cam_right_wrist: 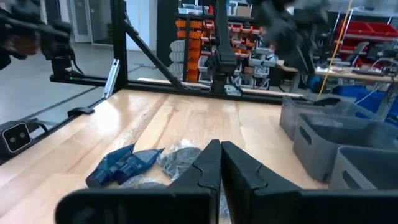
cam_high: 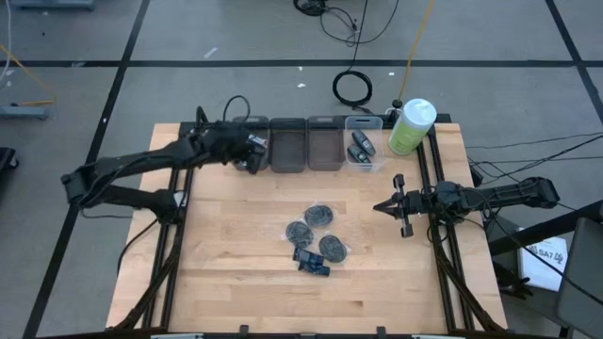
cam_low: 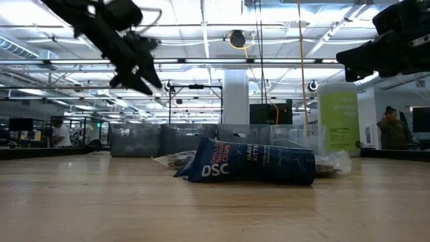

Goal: Pick & Place Travel size toiletries
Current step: Put the top hairbrush into the middle black bin

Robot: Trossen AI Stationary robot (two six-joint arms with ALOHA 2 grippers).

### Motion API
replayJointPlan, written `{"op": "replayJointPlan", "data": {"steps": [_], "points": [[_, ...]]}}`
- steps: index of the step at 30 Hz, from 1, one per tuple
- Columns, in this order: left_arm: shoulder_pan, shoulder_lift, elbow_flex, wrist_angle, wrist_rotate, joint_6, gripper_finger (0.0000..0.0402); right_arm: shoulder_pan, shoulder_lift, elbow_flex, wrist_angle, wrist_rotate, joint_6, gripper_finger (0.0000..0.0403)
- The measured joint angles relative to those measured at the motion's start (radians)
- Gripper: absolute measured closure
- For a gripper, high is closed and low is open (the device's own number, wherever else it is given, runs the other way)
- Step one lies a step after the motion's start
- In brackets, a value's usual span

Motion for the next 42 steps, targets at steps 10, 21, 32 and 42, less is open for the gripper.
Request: {"op": "replayJointPlan", "data": {"steps": [10,21,32,42], "points": [[-0.342,-0.31,-0.237,0.249,-0.135,0.039,0.0211,0.0,0.002,0.0,-0.028,0.0,0.087,0.0399],[-0.535,-0.525,-0.493,0.496,-0.136,0.027,0.0215,0.0,0.008,0.0,0.016,0.0,0.132,0.0399],[-0.829,-0.556,-0.51,0.435,-0.285,0.134,0.0215,0.0,0.062,0.0,0.027,0.006,0.161,0.0399],[-1.031,-0.589,-0.542,0.412,-0.551,0.123,0.0215,0.0,0.179,0.0,0.195,0.002,0.163,0.0373]]}}
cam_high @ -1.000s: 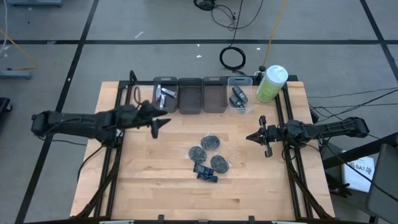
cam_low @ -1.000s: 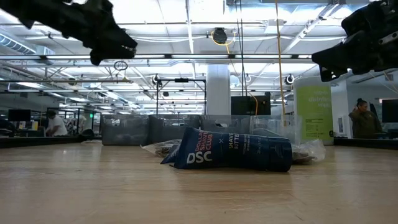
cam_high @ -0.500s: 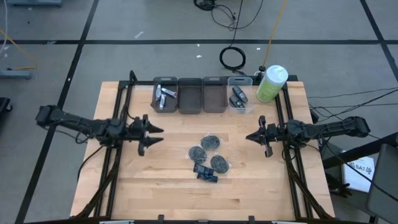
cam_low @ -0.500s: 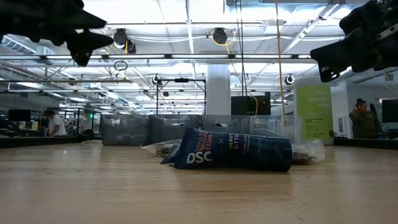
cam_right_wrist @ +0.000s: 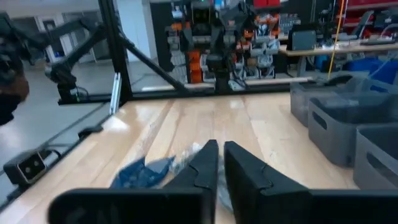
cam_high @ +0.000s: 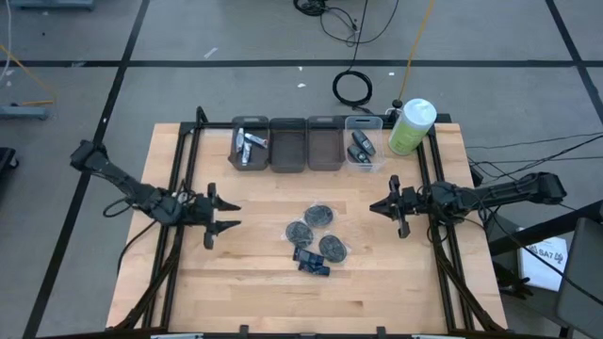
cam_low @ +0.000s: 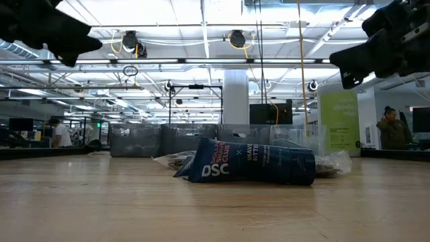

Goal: Pick & Place Travel size toiletries
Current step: Put the top hairbrush into the middle black bin

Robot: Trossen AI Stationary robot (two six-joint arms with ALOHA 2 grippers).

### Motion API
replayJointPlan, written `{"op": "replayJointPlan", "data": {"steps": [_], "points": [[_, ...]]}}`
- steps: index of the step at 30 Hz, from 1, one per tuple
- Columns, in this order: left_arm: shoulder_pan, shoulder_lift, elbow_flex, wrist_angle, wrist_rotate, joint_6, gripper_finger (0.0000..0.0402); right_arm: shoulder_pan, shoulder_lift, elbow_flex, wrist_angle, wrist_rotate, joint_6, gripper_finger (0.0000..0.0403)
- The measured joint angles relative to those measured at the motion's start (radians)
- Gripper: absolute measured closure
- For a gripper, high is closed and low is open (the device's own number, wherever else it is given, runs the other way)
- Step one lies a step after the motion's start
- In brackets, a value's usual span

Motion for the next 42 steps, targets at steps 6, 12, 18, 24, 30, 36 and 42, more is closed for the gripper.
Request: {"op": "replayJointPlan", "data": {"steps": [6,12,18,24,30,36,42], "points": [[-0.062,-0.021,-0.073,0.023,-0.142,-0.096,0.0215,0.001,0.15,0.027,0.057,0.017,0.035,0.0272],[-0.069,-0.018,-0.102,0.083,-0.139,-0.103,0.0215,0.001,0.4,0.181,-0.011,0.035,0.031,0.0174],[-0.069,-0.017,-0.102,0.071,-0.136,-0.097,0.0215,0.001,0.719,0.394,-0.071,0.08,-0.055,0.016],[-0.068,-0.017,-0.102,0.071,-0.135,-0.086,0.0215,0.001,0.99,0.539,-0.066,0.076,-0.135,0.0171],[-0.068,-0.017,-0.102,0.07,-0.133,-0.087,0.0215,0.025,1.136,0.614,-0.066,0.076,-0.187,0.0153],[-0.068,-0.017,-0.102,0.07,-0.133,-0.1,0.0215,0.025,1.228,0.635,-0.066,0.08,-0.221,0.0125],[-0.068,-0.017,-0.102,0.071,-0.133,-0.105,0.0215,0.021,1.288,0.635,-0.072,0.151,-0.287,0.0128]]}}
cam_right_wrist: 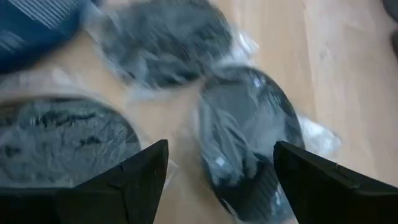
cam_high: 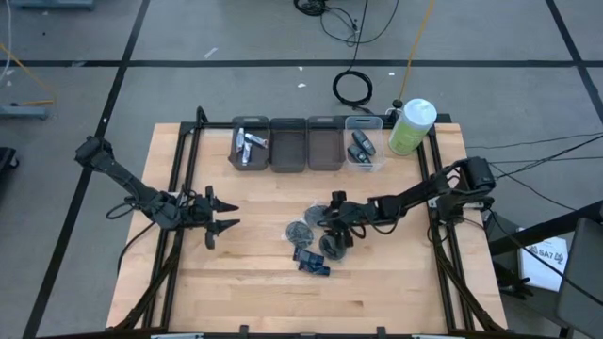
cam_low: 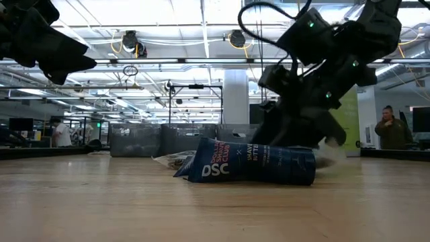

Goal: Pick & Place Travel size toiletries
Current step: Put the top hairbrush into the middle black bin

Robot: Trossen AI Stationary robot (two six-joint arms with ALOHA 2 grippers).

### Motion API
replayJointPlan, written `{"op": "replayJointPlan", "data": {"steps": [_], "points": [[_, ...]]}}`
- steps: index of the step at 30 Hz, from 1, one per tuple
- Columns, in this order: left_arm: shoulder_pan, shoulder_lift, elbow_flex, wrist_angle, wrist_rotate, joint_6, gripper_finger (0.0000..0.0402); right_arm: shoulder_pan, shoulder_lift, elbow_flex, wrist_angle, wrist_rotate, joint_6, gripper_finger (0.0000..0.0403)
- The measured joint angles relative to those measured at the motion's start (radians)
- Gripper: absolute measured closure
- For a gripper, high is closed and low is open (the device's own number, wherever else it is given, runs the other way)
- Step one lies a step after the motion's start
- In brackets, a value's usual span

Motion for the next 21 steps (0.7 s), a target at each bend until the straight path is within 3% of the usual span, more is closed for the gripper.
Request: {"op": "replayJointPlan", "data": {"steps": [8,21], "points": [[0.0,0.0,0.0,0.0,0.0,-0.001,0.0215,0.0,0.015,0.0,-0.004,0.031,0.005,0.0183],[0.0,0.0,0.0,0.0,0.0,-0.008,0.0215,0.001,0.007,0.0,-0.002,0.03,0.024,0.0367]]}}
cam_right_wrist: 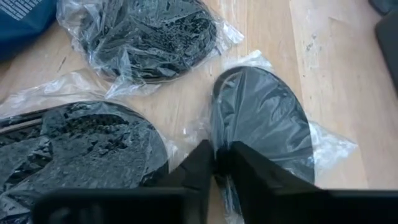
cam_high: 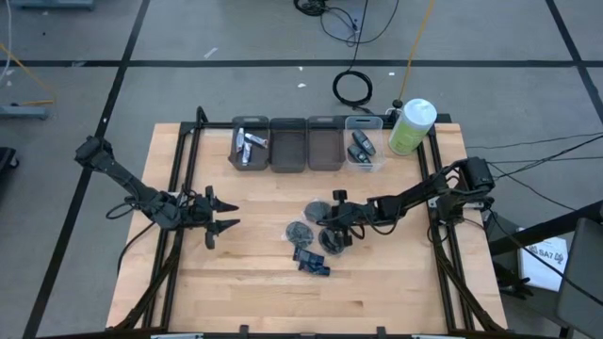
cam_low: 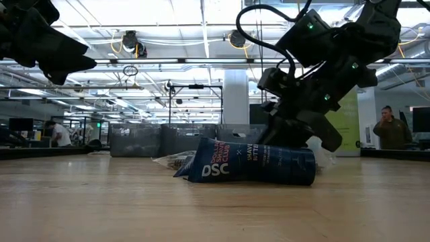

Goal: Pick & Place Travel size toiletries
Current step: Put the top hairbrush into the middle black bin

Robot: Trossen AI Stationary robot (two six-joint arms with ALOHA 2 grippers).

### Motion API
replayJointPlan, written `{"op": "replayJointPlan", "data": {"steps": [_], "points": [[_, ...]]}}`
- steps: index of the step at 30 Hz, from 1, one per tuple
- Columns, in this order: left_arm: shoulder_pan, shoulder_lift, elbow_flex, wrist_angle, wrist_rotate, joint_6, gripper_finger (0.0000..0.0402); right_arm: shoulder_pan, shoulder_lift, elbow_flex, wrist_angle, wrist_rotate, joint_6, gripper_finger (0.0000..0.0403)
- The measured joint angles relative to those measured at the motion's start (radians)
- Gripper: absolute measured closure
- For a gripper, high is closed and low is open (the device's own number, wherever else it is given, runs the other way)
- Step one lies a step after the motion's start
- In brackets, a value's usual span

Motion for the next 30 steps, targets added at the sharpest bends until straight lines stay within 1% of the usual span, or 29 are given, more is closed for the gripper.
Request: {"op": "replayJointPlan", "data": {"steps": [2,3,7,10,17,22,26,30], "points": [[0.0,0.0,0.0,0.0,0.0,-0.007,0.0215,0.004,-0.003,0.0,0.001,0.001,-0.008,0.039],[0.0,0.0,0.0,0.0,0.0,-0.007,0.0215,0.007,-0.011,0.0,-0.003,0.0,-0.017,0.0394],[0.0,0.0,0.0,0.004,0.0,-0.013,0.0215,0.023,-0.046,0.0,0.008,-0.003,-0.035,0.0393],[0.003,0.0,0.0,0.02,-0.002,-0.008,0.0215,0.033,-0.109,-0.001,0.012,-0.017,-0.036,0.0399],[0.038,0.038,0.0,0.139,0.003,0.071,0.0215,0.03,-0.265,-0.001,0.013,-0.206,-0.003,0.0401],[0.071,0.138,0.0,0.266,0.023,0.135,0.0215,0.02,-0.332,-0.012,0.03,-0.31,0.004,0.0402],[0.103,0.264,0.0,0.393,0.107,0.186,0.0215,0.01,-0.376,-0.076,0.121,-0.32,0.017,0.0402],[0.136,0.418,0.0,0.603,0.176,0.252,0.0215,-0.011,-0.421,-0.156,0.232,-0.355,0.053,0.0402]]}}
